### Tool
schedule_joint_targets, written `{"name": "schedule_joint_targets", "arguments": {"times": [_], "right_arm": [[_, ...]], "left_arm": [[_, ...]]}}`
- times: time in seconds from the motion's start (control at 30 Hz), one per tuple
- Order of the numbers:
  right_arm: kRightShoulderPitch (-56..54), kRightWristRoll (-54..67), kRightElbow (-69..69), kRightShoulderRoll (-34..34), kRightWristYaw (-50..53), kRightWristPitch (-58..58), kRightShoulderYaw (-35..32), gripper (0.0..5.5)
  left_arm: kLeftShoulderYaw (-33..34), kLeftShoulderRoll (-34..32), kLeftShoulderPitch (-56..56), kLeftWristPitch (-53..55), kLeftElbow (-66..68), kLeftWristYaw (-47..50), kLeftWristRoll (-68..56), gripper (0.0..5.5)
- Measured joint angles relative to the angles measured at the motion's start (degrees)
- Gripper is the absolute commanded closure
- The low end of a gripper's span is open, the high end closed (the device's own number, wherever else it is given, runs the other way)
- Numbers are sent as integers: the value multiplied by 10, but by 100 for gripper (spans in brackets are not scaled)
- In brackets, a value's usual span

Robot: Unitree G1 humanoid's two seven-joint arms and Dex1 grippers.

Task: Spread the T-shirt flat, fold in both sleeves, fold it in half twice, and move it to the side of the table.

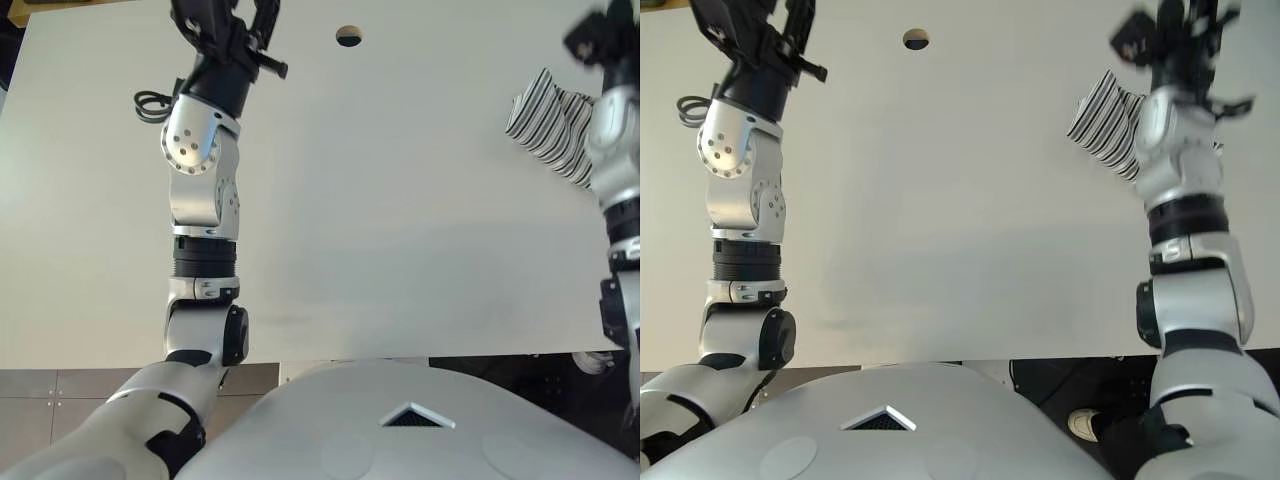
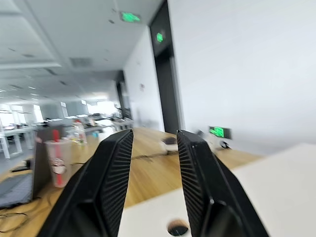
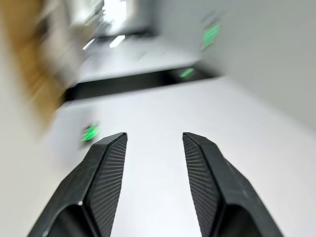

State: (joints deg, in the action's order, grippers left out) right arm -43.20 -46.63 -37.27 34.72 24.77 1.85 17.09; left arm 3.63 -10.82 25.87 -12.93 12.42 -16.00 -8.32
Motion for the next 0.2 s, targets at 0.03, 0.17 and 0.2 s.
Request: {"name": "schedule_joint_targets", "arguments": {"times": [0.03,0.17,0.2], "right_arm": [[-18,-7,11,-7,9,1,2,342],[-42,8,23,-80,22,15,10,342],[-41,21,23,-99,25,29,10,342]], "left_arm": [[1,0,12,-14,8,15,16,384],[0,29,54,-53,33,74,48,384],[0,40,64,-57,35,87,49,384]]}}
